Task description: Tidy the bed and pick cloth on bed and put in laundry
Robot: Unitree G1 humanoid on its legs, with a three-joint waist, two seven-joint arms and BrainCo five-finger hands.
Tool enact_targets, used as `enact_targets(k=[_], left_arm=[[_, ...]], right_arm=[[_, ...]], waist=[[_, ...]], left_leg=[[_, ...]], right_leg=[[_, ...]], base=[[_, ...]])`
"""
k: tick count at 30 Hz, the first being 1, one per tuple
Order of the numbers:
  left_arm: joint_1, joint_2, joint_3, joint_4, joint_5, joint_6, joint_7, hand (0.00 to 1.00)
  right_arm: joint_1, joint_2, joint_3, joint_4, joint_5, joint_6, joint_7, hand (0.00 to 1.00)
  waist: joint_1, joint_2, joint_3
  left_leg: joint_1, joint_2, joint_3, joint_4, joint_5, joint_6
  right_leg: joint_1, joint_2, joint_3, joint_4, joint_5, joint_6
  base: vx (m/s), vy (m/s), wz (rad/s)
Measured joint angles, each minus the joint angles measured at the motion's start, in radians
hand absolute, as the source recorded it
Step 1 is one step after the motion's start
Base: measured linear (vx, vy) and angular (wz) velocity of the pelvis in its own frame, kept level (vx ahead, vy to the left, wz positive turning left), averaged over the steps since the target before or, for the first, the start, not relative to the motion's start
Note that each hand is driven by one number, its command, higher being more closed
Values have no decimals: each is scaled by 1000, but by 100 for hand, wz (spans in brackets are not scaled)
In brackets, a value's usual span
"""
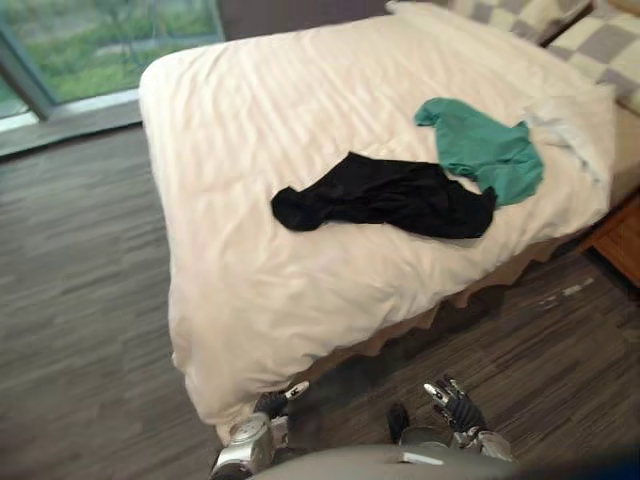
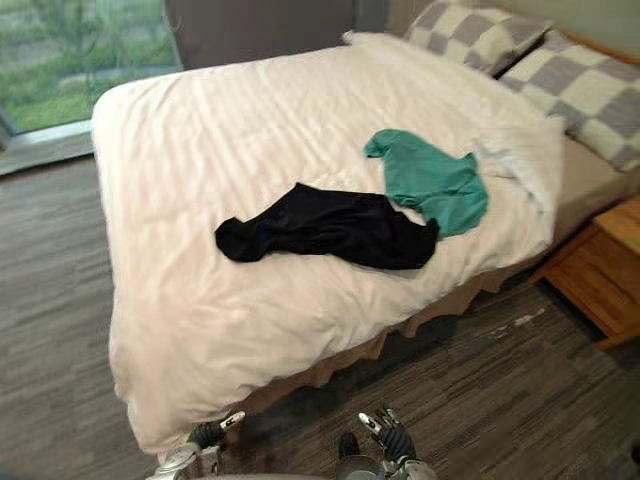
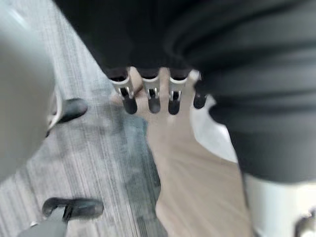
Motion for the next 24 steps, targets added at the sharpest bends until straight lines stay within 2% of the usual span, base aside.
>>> enact_targets(k=[2,3,4,6,7,8,9,10,11,13,14,15,17,21,24], left_arm=[[-2,3,-10,9,13,0,0,0],[-3,3,-12,9,14,-1,0,0],[-7,4,-32,9,20,-2,1,0],[-17,7,-44,16,29,-5,5,0],[-27,9,-45,24,30,-5,7,0],[-36,15,-51,38,30,-5,7,0],[-35,19,-60,38,34,-5,7,0],[-32,19,-69,38,37,-6,8,0],[-34,19,-83,37,42,-5,8,0],[-32,26,-95,37,45,-2,12,0],[-33,30,-101,37,45,0,14,0],[-36,26,-107,41,40,9,14,0],[-34,18,-121,40,36,16,14,0],[-36,13,-123,39,38,19,17,0],[-37,14,-153,39,40,9,23,0]], right_arm=[[-7,-2,0,4,-12,-26,3,0],[-8,-3,0,3,-16,-28,3,0],[-12,-9,6,7,-22,-34,4,0],[-32,-24,10,21,-21,-33,4,0],[-47,-28,21,29,-21,-27,4,0],[-53,-29,35,30,-23,-18,4,0],[-59,-28,36,29,-24,-12,4,0],[-68,-29,34,30,-24,-8,5,0],[-82,-33,32,28,-26,5,6,0],[-80,-31,34,28,-28,18,8,0],[-78,-32,36,30,-29,28,8,0],[-78,-38,37,30,-27,42,13,0],[-84,-52,35,27,-4,60,22,0],[-85,-62,35,28,16,104,25,0],[-84,-65,35,32,43,119,23,0]], waist=[[-24,1,-3],[-24,-1,-3],[-20,6,0],[-20,10,14],[-17,11,26],[-17,0,36],[-14,5,40],[-14,9,46],[-25,27,52],[-25,20,52],[-21,16,50],[-20,36,53],[-27,54,55],[-21,59,53],[-23,47,55]], left_leg=[[15,9,-15,11,-8,-16],[14,10,-23,15,-11,-19],[14,14,-76,22,-27,-18],[14,17,-72,36,-44,-9],[16,15,-50,45,-62,-1],[23,2,-37,47,-83,22],[37,-1,-6,39,-88,25],[49,1,23,36,-89,22],[69,23,97,32,-76,11],[104,23,158,39,-82,-3],[117,16,169,44,-85,-12],[124,23,172,55,-81,-14],[121,45,160,88,-64,6],[105,75,156,177,-53,23],[98,68,107,200,-47,28]], right_leg=[[-8,18,0,27,6,9],[-10,22,1,29,8,8],[-27,37,3,48,9,4],[-58,48,1,91,9,-6],[-77,55,-3,110,16,-18],[-88,63,-3,111,28,-35],[-91,68,-10,106,23,-59],[-90,65,-37,107,8,-100],[-134,17,-189,241,-75,-121],[-131,-21,-300,368,-121,-126],[-110,-13,-316,338,-129,-108],[-83,34,-283,271,-93,-90],[-45,100,-218,125,-22,-89],[17,150,-134,-59,54,-85],[52,154,-84,-122,83,-85]], base=[[42,-45,-31],[31,-59,-39],[46,-75,-58],[-3,-57,-73],[-130,-17,-95],[-167,-11,-126],[-128,3,-109],[-101,13,-121],[-63,20,-102],[28,13,-100],[69,6,-112],[67,-19,-112],[43,-44,-113],[30,-35,-74],[100,38,-38]])
